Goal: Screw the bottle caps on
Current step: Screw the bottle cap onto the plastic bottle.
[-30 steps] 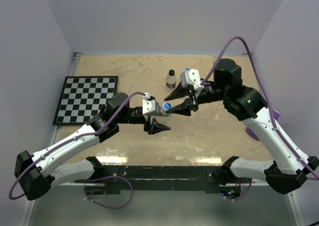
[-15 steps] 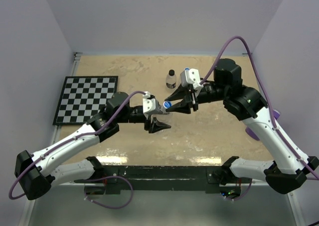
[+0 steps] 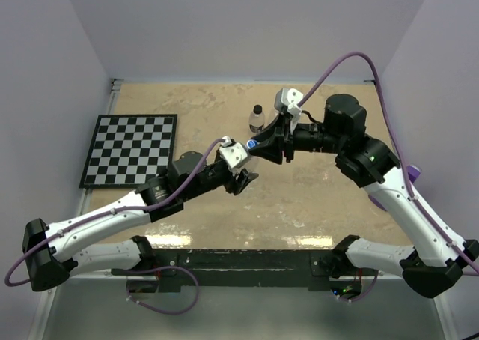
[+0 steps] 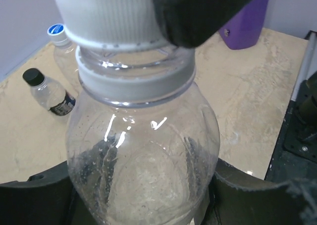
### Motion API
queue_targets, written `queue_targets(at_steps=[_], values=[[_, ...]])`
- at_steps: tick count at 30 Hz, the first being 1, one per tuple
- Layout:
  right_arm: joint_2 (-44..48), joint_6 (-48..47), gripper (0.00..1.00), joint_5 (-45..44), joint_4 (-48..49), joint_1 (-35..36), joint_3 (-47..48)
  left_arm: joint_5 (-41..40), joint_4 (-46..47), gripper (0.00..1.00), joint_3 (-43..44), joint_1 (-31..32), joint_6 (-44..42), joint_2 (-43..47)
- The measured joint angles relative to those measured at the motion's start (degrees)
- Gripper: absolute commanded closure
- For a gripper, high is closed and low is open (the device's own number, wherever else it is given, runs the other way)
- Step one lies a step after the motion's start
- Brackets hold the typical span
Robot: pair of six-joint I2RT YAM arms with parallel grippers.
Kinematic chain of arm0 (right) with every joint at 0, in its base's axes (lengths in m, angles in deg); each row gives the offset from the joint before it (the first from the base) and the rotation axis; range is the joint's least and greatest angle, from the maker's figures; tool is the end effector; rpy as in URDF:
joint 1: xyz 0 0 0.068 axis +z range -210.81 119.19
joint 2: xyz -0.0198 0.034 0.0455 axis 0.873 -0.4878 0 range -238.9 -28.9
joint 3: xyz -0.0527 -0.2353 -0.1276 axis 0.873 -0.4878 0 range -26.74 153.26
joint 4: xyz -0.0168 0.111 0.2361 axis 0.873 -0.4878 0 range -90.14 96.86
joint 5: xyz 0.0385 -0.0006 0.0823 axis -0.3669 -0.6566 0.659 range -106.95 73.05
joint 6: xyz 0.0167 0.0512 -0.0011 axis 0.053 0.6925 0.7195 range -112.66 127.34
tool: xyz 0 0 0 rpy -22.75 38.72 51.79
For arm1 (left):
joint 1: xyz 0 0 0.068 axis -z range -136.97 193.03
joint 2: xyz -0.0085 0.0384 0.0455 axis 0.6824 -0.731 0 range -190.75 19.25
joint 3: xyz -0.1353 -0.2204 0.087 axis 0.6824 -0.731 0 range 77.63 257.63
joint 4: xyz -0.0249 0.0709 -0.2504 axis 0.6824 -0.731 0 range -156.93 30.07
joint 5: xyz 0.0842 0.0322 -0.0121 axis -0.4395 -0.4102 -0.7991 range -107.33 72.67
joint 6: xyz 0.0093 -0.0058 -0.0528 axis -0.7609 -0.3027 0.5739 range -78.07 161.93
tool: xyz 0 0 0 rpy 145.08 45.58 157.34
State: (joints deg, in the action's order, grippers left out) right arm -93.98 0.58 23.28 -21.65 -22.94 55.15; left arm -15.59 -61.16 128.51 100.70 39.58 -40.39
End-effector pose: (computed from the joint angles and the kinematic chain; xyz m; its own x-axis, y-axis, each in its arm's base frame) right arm 0.1634 0.1562 0.4608 -0.0450 -0.1489 -0.9878 -0.9800 0.1984 0.0148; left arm 0.1305 -0.2082 0.3443 -0.0574 0.1674 -0.9842 0.8637 0.5027 0.0351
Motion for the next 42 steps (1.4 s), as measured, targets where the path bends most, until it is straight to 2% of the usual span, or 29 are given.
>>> queue_targets(at_steps=[7, 16, 18, 20, 25, 29, 34, 38, 42], values=[[1.9, 7.93, 1.0, -10.01, 6.05, 1.4, -4.22, -12.57, 4.59, 1.0, -0.15, 2.97, 4.2, -3.28], [2.34, 12.0, 1.0, -20.9, 6.84, 4.02, -5.53, -21.75, 7.61, 1.0, 0.15, 4.81, 6.1, -6.69], [2.34, 12.33, 0.93, -21.68, 6.93, 4.31, -5.53, -22.25, 7.63, 1.0, 0.15, 4.9, 6.05, -6.73], [2.4, 12.61, 0.74, -22.25, 7.08, 4.5, -5.53, -22.47, 7.58, 1.0, 0.26, 4.98, 6.03, -6.73], [2.49, 12.9, 0.47, -22.53, 7.19, 4.57, -5.53, -22.29, 7.5, 1.0, 0.35, 4.96, 6.01, -6.73], [2.56, 13.35, 0.37, -21.62, 6.03, 4.9, -5.44, -19.3, 8.07, 1.0, 0.5, 3.8, 6.16, -6.08], [3.63, 12.48, 0.3, -20.87, 5.11, 5.38, -4.39, -12.37, 8.74, 1.0, -0.26, -1.22, 7.13, -3.78], [6.03, 10.47, 0.31, -18.34, 5.14, 5.38, -4.17, -2.99, 9.46, 1.0, -2.32, -6.38, 7.58, -1.31], [7.76, 7.15, 0.35, -14.88, 5.35, 5.38, -4.02, 8.17, 9.84, 1.0, -4.0, -8.61, 7.08, -0.09]])
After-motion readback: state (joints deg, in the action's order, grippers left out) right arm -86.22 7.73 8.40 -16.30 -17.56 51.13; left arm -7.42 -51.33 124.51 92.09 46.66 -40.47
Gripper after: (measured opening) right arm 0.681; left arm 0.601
